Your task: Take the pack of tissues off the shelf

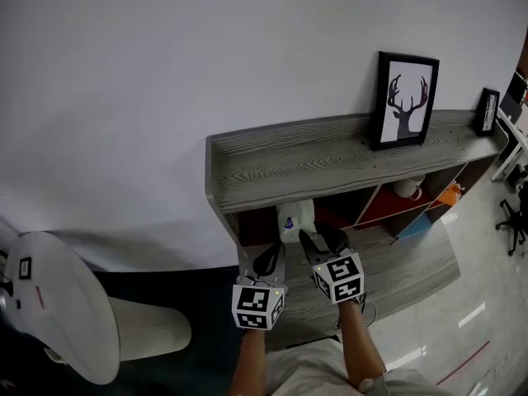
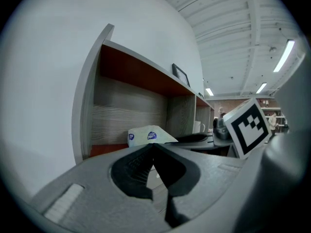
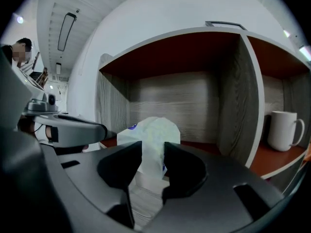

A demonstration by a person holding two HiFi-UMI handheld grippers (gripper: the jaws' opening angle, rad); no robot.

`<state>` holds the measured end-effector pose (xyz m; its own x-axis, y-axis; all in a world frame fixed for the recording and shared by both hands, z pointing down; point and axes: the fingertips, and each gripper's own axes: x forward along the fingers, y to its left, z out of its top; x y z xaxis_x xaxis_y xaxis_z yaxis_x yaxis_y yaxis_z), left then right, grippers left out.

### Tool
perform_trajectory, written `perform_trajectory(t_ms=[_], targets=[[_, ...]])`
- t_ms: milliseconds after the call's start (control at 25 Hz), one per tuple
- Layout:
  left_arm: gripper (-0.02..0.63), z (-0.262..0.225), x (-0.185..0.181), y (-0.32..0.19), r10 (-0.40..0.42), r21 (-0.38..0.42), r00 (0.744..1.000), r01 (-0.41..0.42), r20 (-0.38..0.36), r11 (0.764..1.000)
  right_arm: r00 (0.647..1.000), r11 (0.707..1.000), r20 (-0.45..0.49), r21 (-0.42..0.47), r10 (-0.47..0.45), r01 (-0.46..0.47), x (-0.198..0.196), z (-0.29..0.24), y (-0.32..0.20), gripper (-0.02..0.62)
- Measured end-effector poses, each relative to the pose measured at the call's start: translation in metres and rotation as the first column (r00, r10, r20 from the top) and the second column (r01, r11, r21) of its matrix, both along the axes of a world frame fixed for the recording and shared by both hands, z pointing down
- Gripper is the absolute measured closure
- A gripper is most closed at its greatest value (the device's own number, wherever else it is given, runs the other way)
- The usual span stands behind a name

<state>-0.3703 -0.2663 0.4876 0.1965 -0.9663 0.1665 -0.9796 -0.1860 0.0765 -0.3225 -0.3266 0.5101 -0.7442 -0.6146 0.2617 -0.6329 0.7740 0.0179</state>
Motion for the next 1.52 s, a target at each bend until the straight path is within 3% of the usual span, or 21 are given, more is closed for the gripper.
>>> perform_trajectory(t_ms=[640,960,1520], targets=[[0.598,0.012,-0.003,0.01,0.0,-0.023,1.0,-0.001,-0.028,1.0,0.998,0.998,-0.017,0.024,0.059,-0.058,0.008,-0.001,0.003,0.563],[0.598,0.008,0.002,0.018,-0.034,-0.015,0.996,0.033,-0.081,0.999,0.999,0.998,-0.002,0.025,0.052,-0.052,0.011,0.001,0.01,0.575],[0.598,-0.005,0.051,0.035,-0.05,-0.018,0.996,0.049,-0.071,0.999,0.999,0.999,0.028,0.045,0.021,-0.022,0.06,-0.02,0.037,0.577]])
